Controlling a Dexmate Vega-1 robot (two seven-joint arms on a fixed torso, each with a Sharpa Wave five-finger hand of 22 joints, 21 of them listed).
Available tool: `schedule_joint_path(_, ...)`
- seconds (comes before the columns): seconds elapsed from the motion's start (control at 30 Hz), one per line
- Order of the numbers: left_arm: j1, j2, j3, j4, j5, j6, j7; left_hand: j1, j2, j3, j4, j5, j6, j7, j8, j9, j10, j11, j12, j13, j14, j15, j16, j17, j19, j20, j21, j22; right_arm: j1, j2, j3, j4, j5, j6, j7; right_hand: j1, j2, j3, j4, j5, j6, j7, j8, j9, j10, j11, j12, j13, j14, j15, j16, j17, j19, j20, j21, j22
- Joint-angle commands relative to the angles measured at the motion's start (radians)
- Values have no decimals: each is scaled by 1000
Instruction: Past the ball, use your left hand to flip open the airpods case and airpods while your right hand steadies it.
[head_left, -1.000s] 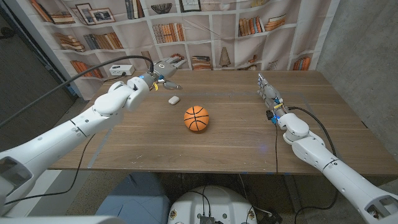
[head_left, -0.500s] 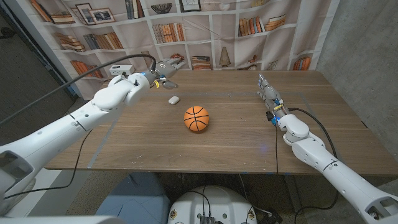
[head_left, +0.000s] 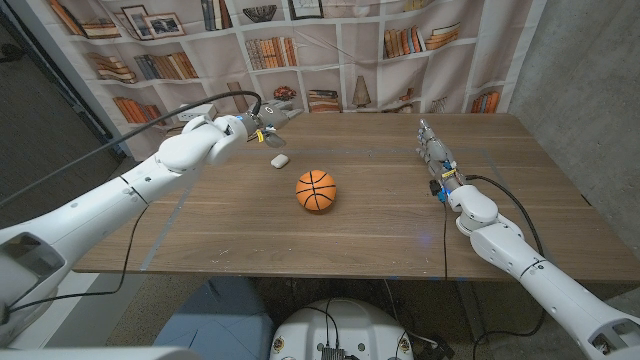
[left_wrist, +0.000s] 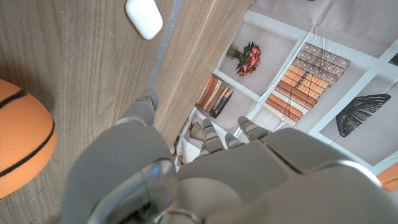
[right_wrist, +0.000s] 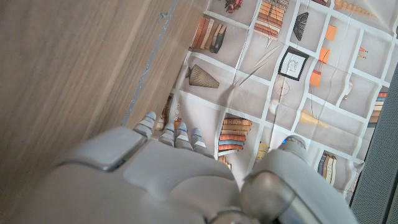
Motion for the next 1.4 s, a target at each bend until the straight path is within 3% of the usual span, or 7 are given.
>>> schedule_joint_path(0.03,-23,-12,14,24,34,-41,-11,32,11,24,-2,19,-160,3,7,3,1,-4,4,3,-24,2,6,3,-8,3,4,1,-6,-1,8,-1,6,-5,-11,-11,-3,-9,-2,8,5,-2,1,5,1,6,2,0,-88,3,9,2,-7,8,1,2)
schedule_joint_path(0.3,-34,-2,31,34,81,-76,0,59,19,46,-6,39,-154,0,13,4,4,-5,7,3,-21,-3,9,3,-2,-2,7,1,-6,-4,10,-9,6,-17,-20,-12,-4,-10,-2,10,5,-2,1,5,1,5,2,0,-88,2,9,2,-8,8,1,2)
schedule_joint_path(0.43,-29,4,28,31,101,-75,10,92,19,70,-11,61,-137,-4,21,4,24,-13,15,3,-3,-18,16,3,11,-16,11,0,-9,-5,12,-9,4,-17,-24,-12,-3,-10,-2,11,5,-2,1,5,1,5,2,0,-88,2,9,2,-8,8,1,2)
schedule_joint_path(1.4,-18,19,25,35,131,-101,-21,126,-18,89,-8,82,-109,-9,27,3,51,-17,25,3,14,-14,18,1,21,-7,12,0,-36,-10,19,-45,6,-34,-54,-7,11,-6,-3,17,4,-2,1,5,0,5,2,0,-89,1,8,0,-10,8,2,2)
